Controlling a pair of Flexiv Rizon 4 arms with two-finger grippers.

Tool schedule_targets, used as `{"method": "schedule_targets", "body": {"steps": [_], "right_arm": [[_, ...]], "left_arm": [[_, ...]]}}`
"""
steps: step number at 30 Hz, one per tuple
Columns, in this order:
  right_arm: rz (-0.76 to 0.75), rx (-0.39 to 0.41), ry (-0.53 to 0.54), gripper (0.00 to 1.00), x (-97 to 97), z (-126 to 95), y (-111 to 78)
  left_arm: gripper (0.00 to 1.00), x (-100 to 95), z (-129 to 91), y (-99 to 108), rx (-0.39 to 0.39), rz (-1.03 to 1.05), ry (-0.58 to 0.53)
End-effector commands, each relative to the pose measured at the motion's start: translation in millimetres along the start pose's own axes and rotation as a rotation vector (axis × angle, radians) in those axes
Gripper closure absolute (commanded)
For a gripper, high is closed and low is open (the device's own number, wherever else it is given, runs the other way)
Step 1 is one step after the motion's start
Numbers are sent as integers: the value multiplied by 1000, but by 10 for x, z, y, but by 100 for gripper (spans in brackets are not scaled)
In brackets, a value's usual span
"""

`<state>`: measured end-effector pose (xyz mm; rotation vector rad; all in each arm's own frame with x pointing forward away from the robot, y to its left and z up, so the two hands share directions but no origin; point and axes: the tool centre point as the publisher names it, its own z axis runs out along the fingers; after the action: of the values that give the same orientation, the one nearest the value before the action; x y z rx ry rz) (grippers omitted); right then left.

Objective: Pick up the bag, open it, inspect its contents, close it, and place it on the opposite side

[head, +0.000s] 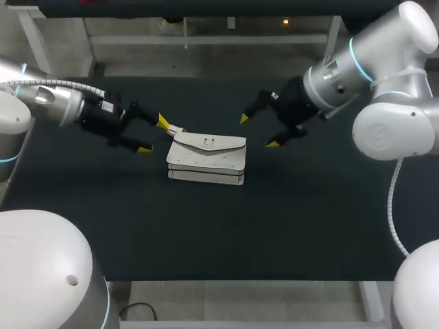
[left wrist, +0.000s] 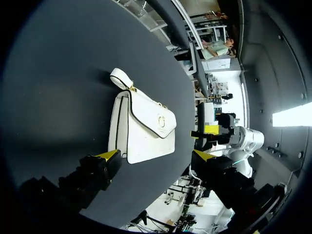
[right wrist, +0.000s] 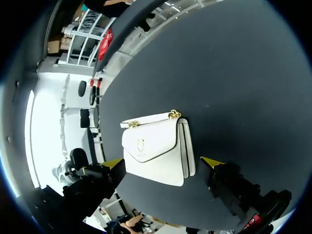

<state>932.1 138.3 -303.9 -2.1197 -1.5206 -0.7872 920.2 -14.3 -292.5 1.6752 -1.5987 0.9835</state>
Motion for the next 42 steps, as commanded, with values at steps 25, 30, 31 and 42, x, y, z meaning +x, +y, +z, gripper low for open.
{"method": "schedule_targets", "body": {"steps": [25,30,31,42], "right_arm": [[-53,276,270,0,-187,510,14],[-17,280,281,5,-200,575,28],[-12,281,289,8,-198,581,30],[-2,286,331,36,-126,633,33]], "left_arm": [[7,-188,458,-253,-146,-57,169],[11,-214,514,-269,-156,-62,177],[18,-223,523,-276,-155,-65,179],[19,-319,621,-351,-160,-75,208]]}}
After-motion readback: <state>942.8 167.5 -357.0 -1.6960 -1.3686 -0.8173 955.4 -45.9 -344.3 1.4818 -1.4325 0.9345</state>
